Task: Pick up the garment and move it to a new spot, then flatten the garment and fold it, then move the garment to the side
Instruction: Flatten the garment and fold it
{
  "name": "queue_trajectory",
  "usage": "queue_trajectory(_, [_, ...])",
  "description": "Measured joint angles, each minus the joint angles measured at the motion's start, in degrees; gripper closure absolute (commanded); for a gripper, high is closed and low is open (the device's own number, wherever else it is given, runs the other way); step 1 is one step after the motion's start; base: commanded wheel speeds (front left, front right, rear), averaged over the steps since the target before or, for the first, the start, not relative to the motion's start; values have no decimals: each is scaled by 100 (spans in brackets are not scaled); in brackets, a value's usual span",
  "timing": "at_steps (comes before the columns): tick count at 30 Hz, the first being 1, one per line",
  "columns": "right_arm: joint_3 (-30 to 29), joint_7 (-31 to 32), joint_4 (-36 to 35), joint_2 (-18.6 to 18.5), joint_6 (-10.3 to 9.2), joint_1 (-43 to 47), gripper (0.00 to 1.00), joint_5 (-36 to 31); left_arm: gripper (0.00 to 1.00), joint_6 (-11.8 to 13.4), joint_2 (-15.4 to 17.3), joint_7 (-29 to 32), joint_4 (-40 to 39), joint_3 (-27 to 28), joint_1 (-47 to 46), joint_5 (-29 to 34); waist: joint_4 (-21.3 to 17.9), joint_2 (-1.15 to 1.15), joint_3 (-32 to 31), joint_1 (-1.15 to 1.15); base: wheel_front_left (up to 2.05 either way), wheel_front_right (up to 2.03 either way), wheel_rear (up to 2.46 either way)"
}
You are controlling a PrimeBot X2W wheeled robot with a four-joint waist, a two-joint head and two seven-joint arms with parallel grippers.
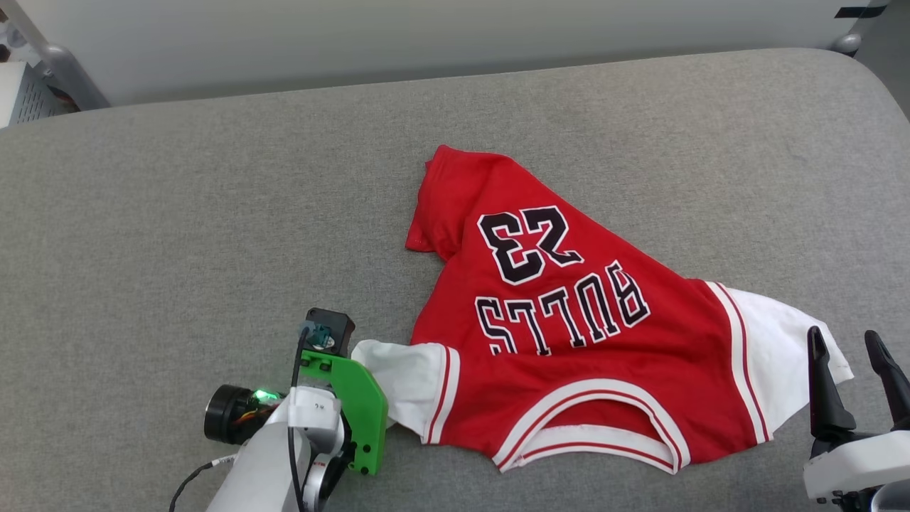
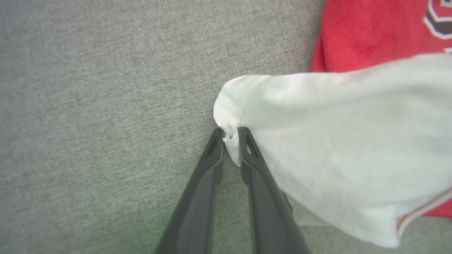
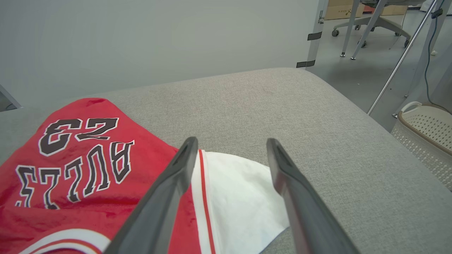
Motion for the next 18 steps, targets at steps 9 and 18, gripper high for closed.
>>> queue_trajectory(9, [7, 115, 114, -153, 0, 21, 0, 2, 100, 58, 7, -387, -89, 242, 301, -292, 143, 0, -282, 0, 0, 0, 0])
queue_trajectory(18, [222, 711, 211, -543, 0, 125, 0, 52, 100, 27, 260, -481, -924, 686, 734, -755, 426, 0, -635, 0, 0, 0, 0])
